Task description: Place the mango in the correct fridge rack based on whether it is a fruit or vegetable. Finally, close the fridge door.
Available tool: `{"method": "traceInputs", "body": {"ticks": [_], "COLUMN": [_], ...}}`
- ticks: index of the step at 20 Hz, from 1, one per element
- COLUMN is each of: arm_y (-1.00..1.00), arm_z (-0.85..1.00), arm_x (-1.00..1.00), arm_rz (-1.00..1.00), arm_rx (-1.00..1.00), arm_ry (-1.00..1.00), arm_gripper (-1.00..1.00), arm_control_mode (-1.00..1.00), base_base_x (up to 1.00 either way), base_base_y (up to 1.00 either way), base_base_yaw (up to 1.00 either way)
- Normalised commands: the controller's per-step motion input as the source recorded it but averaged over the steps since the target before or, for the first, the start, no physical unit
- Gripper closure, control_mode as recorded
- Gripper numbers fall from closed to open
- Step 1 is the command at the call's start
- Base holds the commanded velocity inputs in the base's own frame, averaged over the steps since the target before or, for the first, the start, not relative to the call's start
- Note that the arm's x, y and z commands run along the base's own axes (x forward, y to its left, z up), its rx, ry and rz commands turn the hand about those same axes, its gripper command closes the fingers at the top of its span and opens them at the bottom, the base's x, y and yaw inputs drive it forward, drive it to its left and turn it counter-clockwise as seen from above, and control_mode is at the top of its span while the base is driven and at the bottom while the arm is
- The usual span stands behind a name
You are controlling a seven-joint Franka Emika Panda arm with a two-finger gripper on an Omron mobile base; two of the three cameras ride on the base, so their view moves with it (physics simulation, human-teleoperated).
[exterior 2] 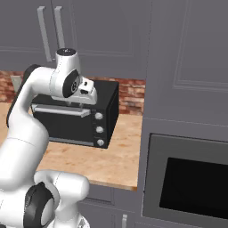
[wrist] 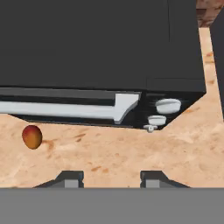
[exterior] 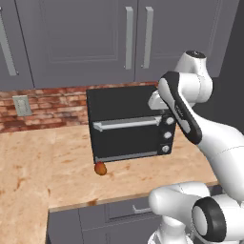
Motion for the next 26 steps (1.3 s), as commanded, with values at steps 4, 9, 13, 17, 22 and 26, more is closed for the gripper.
{"method": "traceInputs", "body": {"ticks": [4, 9, 13, 17, 22, 26], "arm_y": [0.0, 0.77, 1.0, 1.0, 0.83, 0.62], "arm_z": [-0.09, -0.59, -0.88, -0.94, -0.66, -0.24], "arm_x": [-0.25, -0.85, -0.39, 0.08, 0.42, 0.48], "arm_rz": [0.0, -0.11, -0.11, -0.1, -0.11, -0.06], "arm_rx": [0.01, -0.02, -0.27, -0.33, -0.2, -0.06], "arm_ry": [0.04, 0.0, 0.04, 0.17, 0.21, 0.1], "arm_gripper": [-1.0, -1.0, -1.0, -1.0, -1.0, -1.0], "arm_control_mode": [-1.0, -1.0, -1.0, -1.0, -1.0, -1.0], "base_base_x": [0.0, 0.0, 0.0, 0.0, 0.0, 0.0], "base_base_y": [0.0, 0.0, 0.0, 0.0, 0.0, 0.0], "base_base_yaw": [0.0, 0.0, 0.0, 0.0, 0.0, 0.0]}}
